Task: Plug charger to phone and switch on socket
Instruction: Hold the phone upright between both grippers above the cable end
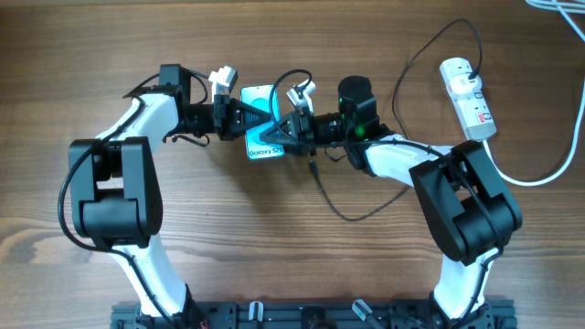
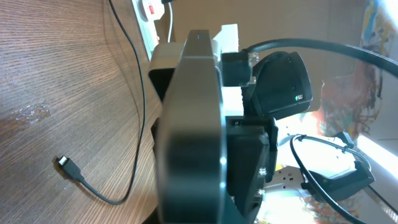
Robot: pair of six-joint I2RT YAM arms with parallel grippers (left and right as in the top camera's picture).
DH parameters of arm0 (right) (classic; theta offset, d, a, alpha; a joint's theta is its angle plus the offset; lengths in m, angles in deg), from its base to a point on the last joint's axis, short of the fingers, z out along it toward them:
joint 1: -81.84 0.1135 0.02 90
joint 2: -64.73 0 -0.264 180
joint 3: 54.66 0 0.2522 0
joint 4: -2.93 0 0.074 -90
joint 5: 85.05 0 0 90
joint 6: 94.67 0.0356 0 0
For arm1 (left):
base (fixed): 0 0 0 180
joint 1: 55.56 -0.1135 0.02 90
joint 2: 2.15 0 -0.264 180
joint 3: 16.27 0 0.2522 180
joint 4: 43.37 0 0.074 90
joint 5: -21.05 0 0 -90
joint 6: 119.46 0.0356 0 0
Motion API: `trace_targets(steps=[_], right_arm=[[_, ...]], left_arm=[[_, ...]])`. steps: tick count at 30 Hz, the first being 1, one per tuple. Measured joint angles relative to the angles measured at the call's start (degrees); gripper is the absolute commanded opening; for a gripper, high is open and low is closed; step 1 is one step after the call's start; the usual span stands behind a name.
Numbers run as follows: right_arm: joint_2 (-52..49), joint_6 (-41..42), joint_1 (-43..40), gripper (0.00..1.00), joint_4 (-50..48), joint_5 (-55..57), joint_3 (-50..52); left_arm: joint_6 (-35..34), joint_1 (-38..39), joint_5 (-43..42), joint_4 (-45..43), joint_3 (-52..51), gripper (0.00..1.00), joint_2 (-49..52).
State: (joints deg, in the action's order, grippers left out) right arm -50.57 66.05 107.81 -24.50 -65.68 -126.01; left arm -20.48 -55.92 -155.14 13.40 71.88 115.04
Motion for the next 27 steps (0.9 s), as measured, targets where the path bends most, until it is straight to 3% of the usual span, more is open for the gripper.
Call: trace_targets(steps=[3,5,13,19,21,23,26,27], right_arm=[[0.0,-1.0,0.0,0.05,0.3,-0.3,0.0],[0.0,-2.8,0.0,0.04,0.4,-0.7,0.0],[0.0,-2.6,-0.1,0.04,1.2,-0.9,-0.1],[0.0,-1.3,-0.1,0.04,1.2,-0.8,-0.1],[0.0,-1.3,0.0,0.04,1.1,-0.7,-0.1],[0.0,-1.4,0.0,0.04,1.1,-0.7,-0.1],[0.0,-2.9,0.0,0.06,0.2,-1.0,-0.1],[0.0,-3.1,0.0,0.11,0.1,-1.1,-0.1]], left_arm=[[0.0,0.0,-0.4,0.1,0.0,0.10,0.0],[-0.2,0.0,-0.8,0.3,0.0,0.17,0.0],[-0.4,0.0,0.4,0.0,-0.1,0.23,0.0],[-0.4,0.0,0.9,-1.6,-0.1,0.21,0.0],[-0.4,0.0,1.0,-1.8,-0.1,0.17,0.0],[-0.5,0.0,1.1,-1.9,-0.1,0.06,0.0],[-2.0,-0.1,-1.6,-1.3,-0.1,0.04,0.0],[-2.2,-0.1,-2.0,-1.3,-0.1,0.04,0.0]])
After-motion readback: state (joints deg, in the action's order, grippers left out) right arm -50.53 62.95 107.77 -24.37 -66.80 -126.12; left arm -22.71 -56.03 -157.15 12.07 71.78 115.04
